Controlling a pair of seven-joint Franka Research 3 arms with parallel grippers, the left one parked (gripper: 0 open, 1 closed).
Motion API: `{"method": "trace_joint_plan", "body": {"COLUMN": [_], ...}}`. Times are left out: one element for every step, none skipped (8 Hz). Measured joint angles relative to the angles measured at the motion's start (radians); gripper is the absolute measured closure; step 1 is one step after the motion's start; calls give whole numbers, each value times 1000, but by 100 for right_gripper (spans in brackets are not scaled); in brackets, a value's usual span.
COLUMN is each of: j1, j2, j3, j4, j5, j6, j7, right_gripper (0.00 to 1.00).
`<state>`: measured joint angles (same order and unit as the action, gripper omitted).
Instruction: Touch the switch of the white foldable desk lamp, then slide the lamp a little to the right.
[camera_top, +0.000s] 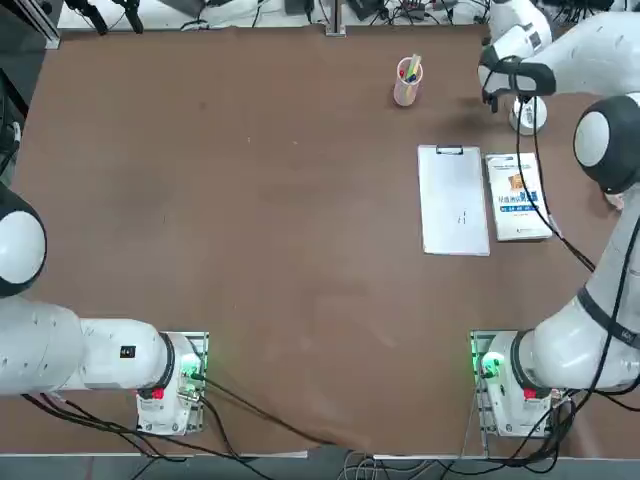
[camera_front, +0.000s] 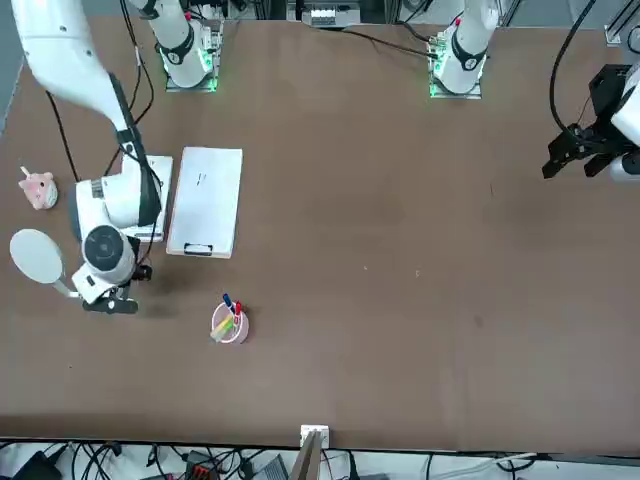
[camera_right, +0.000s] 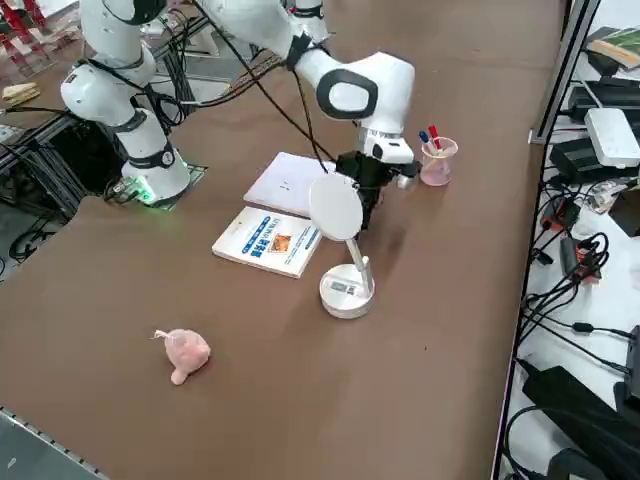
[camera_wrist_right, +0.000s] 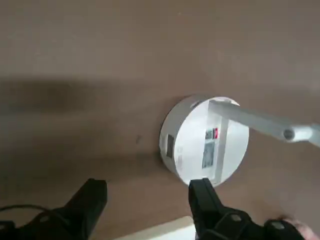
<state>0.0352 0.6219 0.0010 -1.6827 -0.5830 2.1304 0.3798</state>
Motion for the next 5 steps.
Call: {"method": "trace_joint_plan", "body": {"j1": [-6, -12, -19, -26, -33], "j2": [9, 16, 22, 28, 33], "j3": [-1, -2, -2, -2, -2], "j4": [0, 0, 0, 0, 0], "j5": [-9, -11, -11, -11, -13], "j6": [9, 12, 15, 21, 24], "j7": [0, 0, 0, 0, -1], "right_gripper": [0, 0, 0, 0, 0]}}
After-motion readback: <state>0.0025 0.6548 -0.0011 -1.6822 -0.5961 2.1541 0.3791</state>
